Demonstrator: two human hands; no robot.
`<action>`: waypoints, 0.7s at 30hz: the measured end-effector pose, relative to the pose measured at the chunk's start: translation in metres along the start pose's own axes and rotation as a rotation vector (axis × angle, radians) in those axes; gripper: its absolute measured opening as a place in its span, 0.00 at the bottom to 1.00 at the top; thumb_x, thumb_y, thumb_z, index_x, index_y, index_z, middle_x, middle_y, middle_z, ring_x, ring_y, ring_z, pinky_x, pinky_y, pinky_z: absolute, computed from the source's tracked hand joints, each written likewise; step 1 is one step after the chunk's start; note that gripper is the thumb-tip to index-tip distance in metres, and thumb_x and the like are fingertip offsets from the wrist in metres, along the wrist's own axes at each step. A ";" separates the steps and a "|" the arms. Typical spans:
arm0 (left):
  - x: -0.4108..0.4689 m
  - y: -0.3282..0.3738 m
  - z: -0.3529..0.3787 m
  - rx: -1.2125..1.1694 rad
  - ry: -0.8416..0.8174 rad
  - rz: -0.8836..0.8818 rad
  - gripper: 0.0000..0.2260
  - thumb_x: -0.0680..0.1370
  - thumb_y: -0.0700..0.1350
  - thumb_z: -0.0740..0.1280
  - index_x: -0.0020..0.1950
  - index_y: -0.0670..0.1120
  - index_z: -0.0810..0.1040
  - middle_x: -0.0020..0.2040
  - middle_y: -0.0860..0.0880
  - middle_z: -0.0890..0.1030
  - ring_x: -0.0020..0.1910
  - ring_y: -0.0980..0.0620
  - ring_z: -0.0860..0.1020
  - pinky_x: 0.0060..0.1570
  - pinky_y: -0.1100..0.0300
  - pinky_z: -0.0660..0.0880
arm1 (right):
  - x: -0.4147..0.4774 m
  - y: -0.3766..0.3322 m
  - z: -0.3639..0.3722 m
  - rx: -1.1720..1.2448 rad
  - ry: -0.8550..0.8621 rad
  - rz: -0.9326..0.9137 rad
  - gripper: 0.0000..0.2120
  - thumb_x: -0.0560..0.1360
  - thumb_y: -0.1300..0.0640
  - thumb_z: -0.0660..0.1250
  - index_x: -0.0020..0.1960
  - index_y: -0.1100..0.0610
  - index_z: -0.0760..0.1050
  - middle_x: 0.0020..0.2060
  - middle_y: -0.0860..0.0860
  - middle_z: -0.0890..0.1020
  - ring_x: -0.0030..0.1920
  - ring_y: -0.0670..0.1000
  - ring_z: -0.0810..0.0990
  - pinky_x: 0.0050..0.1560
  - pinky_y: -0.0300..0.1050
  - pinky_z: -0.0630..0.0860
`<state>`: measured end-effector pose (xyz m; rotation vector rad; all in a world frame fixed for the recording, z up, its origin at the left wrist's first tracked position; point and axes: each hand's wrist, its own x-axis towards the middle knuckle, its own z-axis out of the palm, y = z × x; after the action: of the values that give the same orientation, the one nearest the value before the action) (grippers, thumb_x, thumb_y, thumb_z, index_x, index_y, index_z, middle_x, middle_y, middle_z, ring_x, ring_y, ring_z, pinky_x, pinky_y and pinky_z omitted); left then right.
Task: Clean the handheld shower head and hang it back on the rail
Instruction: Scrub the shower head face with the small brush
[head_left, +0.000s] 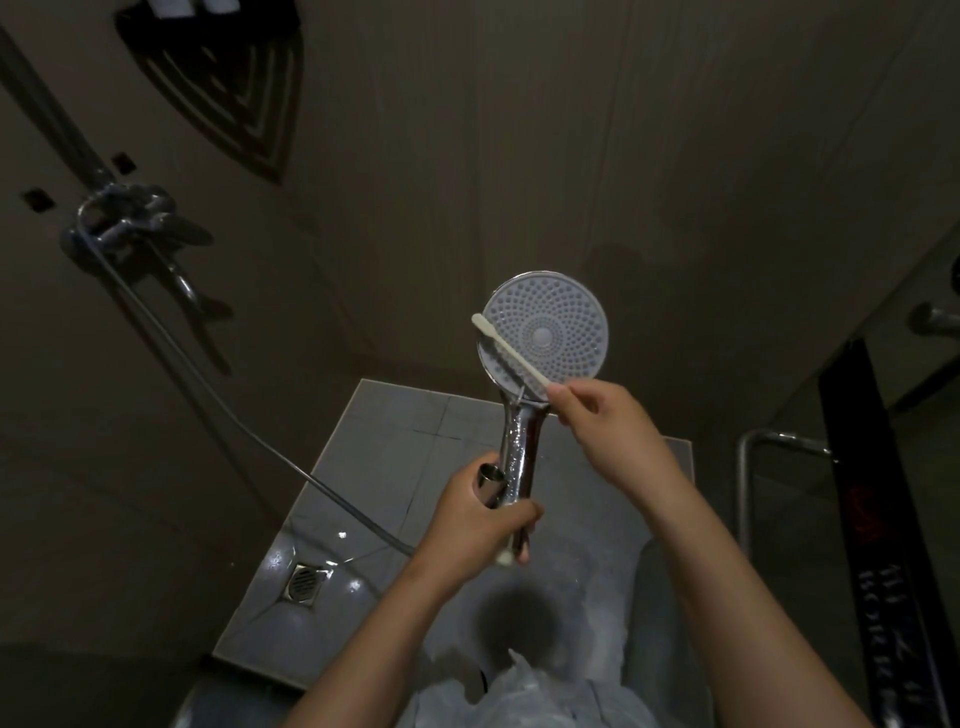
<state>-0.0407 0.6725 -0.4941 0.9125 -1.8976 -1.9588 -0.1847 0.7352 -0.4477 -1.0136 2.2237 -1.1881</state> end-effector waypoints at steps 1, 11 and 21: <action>0.000 0.000 0.000 -0.006 -0.002 0.000 0.11 0.71 0.32 0.69 0.41 0.44 0.69 0.31 0.48 0.75 0.25 0.52 0.76 0.26 0.60 0.74 | 0.000 0.000 -0.001 -0.002 0.025 0.007 0.17 0.79 0.49 0.59 0.34 0.55 0.72 0.27 0.50 0.71 0.30 0.47 0.69 0.34 0.44 0.63; -0.006 0.008 0.006 -0.081 0.005 -0.008 0.08 0.73 0.30 0.66 0.46 0.39 0.70 0.29 0.44 0.73 0.19 0.52 0.73 0.19 0.69 0.66 | 0.005 0.007 -0.020 -0.114 0.272 0.061 0.17 0.79 0.48 0.59 0.34 0.52 0.71 0.28 0.49 0.74 0.30 0.48 0.72 0.31 0.43 0.65; -0.005 0.004 0.000 -0.038 0.009 0.006 0.09 0.73 0.32 0.67 0.42 0.43 0.69 0.31 0.43 0.74 0.22 0.52 0.75 0.20 0.67 0.68 | 0.002 0.018 -0.035 0.014 0.443 0.051 0.20 0.80 0.52 0.59 0.30 0.56 0.63 0.25 0.49 0.66 0.27 0.45 0.63 0.30 0.45 0.60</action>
<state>-0.0379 0.6752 -0.4889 0.9026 -1.8497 -1.9771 -0.2162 0.7592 -0.4437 -0.7346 2.5470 -1.5202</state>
